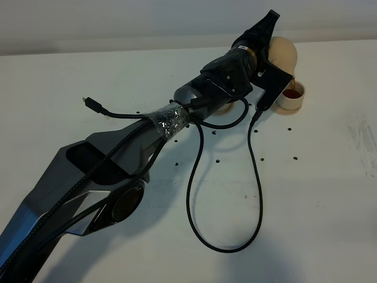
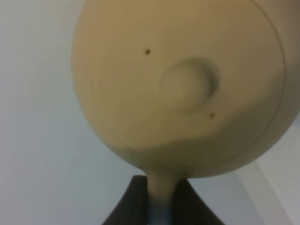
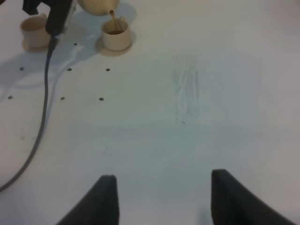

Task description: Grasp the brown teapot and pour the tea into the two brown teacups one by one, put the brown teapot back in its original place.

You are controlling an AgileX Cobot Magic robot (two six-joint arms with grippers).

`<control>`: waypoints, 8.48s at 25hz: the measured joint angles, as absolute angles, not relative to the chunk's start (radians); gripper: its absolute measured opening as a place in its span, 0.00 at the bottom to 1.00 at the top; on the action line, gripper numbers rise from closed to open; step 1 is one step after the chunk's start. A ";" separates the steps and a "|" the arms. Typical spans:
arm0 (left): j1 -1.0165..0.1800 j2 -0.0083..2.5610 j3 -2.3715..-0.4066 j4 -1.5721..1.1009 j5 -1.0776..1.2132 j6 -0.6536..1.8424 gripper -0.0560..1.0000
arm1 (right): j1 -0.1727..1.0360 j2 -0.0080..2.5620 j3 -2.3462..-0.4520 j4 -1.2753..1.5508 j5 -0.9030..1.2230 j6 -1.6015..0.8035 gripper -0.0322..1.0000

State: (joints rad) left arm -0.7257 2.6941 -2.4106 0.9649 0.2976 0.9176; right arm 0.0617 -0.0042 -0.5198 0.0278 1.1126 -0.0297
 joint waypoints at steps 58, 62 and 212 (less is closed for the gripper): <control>-0.725 2.694 -2.411 0.968 0.266 0.918 0.13 | 0.062 -0.004 -0.520 0.028 1.113 -0.030 0.45; -0.725 2.694 -2.411 0.968 0.262 0.918 0.13 | 0.062 -0.004 -0.520 0.028 1.113 -0.030 0.45; -0.493 2.212 -1.961 0.306 1.096 0.491 0.13 | 0.062 -0.004 -0.520 0.028 1.113 -0.030 0.45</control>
State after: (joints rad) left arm -0.4925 2.2121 -1.9612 0.3058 1.0964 0.4914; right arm 0.0617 -0.0042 -0.5198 0.0278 1.1126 -0.0297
